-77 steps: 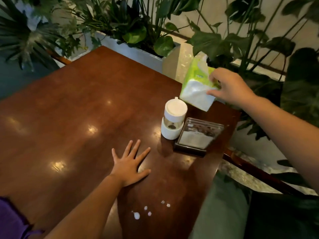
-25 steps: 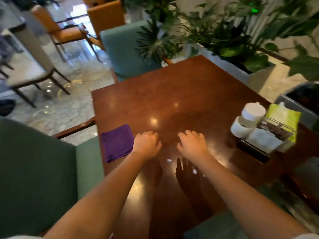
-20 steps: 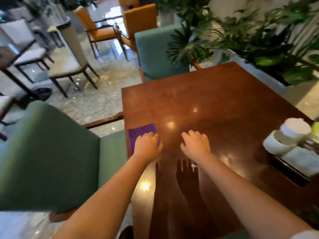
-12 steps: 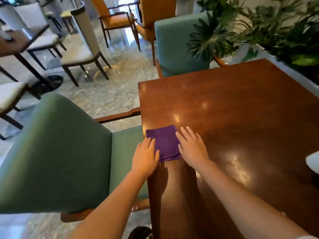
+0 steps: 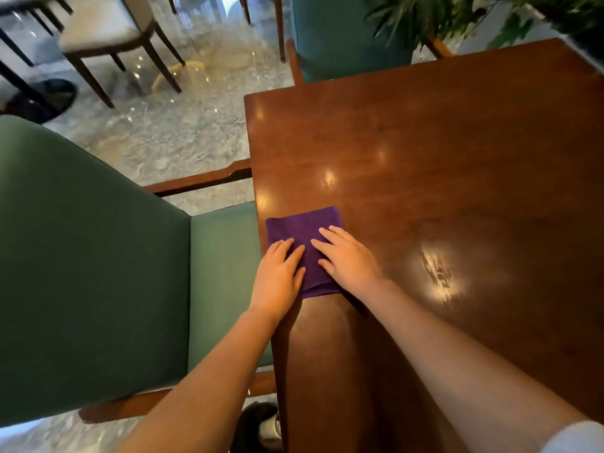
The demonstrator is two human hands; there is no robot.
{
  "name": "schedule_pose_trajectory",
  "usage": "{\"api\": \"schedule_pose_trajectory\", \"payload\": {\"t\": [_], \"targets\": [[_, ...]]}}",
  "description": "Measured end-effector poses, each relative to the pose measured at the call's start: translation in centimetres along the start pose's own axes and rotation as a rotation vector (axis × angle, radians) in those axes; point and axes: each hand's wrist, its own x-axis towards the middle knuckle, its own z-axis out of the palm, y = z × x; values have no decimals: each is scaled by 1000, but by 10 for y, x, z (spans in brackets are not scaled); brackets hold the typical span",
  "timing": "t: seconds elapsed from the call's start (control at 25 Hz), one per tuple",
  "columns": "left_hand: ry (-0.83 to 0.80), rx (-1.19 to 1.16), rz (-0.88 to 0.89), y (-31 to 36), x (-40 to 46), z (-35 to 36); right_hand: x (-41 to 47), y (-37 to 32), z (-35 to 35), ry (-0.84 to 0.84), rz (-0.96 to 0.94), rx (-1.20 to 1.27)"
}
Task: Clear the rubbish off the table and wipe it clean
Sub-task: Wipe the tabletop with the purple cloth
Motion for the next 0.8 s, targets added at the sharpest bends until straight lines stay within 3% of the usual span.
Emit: {"api": "schedule_pose_trajectory", "payload": {"t": [0.2, 0.44, 0.8], "targets": [[30, -112, -7, 5, 4, -9, -5, -7, -3, 91, 31, 63], [22, -107, 126, 44, 3, -18, -40, 6, -20, 105, 135, 127], [-19, -272, 514, 211, -16, -17, -211, 70, -110, 468, 357, 65]]}}
